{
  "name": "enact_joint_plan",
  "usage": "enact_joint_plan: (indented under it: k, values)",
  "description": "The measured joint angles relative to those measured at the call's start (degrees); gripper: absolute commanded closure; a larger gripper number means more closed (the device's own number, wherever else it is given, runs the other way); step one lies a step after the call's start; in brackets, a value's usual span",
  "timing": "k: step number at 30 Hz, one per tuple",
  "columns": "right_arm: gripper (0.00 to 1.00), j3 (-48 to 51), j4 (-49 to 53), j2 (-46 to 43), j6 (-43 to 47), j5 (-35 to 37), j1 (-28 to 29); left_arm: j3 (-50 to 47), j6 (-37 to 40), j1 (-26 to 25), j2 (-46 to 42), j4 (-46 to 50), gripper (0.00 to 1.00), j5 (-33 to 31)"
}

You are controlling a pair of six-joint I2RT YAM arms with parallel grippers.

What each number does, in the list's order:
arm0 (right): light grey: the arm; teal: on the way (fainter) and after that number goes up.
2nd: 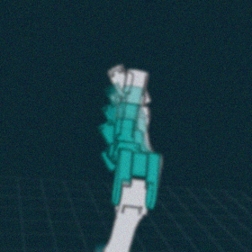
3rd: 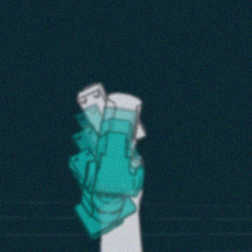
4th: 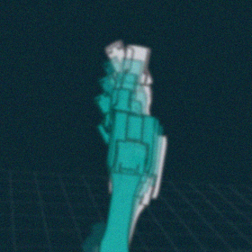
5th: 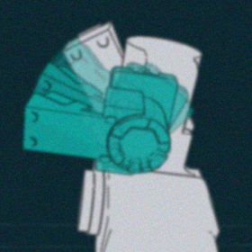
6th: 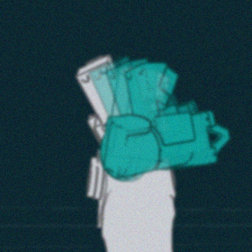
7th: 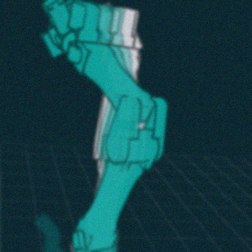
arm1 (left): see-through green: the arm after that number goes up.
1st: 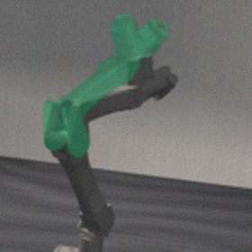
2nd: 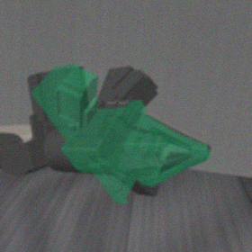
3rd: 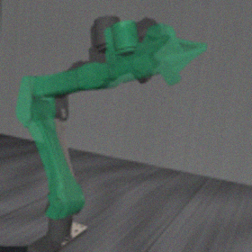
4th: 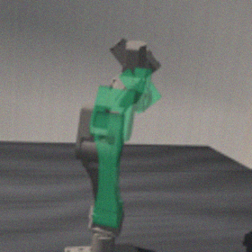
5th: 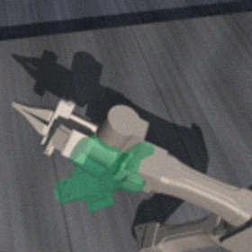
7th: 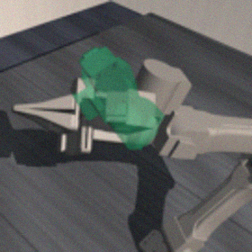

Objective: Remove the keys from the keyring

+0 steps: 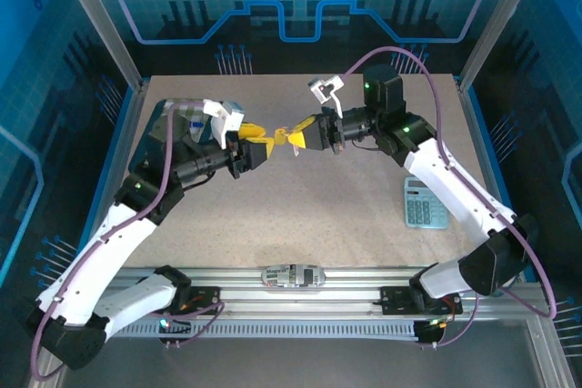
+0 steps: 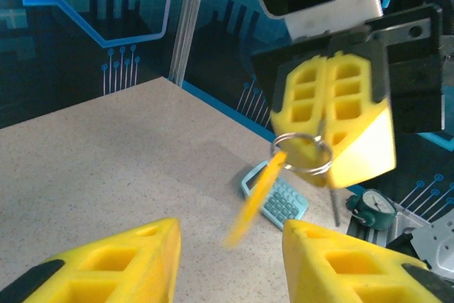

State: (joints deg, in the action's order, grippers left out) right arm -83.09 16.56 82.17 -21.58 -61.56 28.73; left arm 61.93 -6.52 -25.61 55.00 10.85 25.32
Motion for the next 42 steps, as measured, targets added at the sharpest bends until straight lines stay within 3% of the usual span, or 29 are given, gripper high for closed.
enact_joint_plan:
  k: [5,7,9,13,17,23,35,38,42]
  values:
    - [1.0,-9.99,17.2,5.29,4.92,4.15,0.24,-2.89,0.92,0.0,-2.67,-0.87,0.43,-0.28]
    - [1.0,-14.21,23.78,8.02,7.04,5.49,0.55,-5.14,2.01,0.0,-3.63,-1.7,0.47,0.04]
    - [1.0,-17.09,29.31,10.29,8.98,6.64,1.16,-7.87,4.04,0.0,-4.15,-3.37,0.58,1.84]
    - [1.0,-18.23,36.52,12.66,11.91,7.61,2.49,-11.13,8.7,0.0,-4.17,-3.93,0.59,4.24]
    - [1.0,-18.27,39.65,12.9,13.9,7.56,3.67,-12.31,13.4,0.0,-4.13,-5.7,0.49,5.88]
    - [1.0,-18.62,41.35,12.98,15.78,7.13,4.68,-14.27,18.97,0.0,-5.57,-8.61,0.5,7.15]
    - [1.0,-19.52,42.93,13.11,17.64,6.03,5.11,-13.51,26.1,-2.05,-3.63,-9.49,0.76,8.2]
    - [1.0,-19.54,43.15,13.11,17.66,5.81,5.11,-12.72,27.63,-2.82,-2.73,-8.98,0.88,8.13]
    - [1.0,-19.54,43.69,13.11,17.79,5.81,5.11,-12.22,28.13,-2.91,-2.45,-8.5,0.91,8.13]
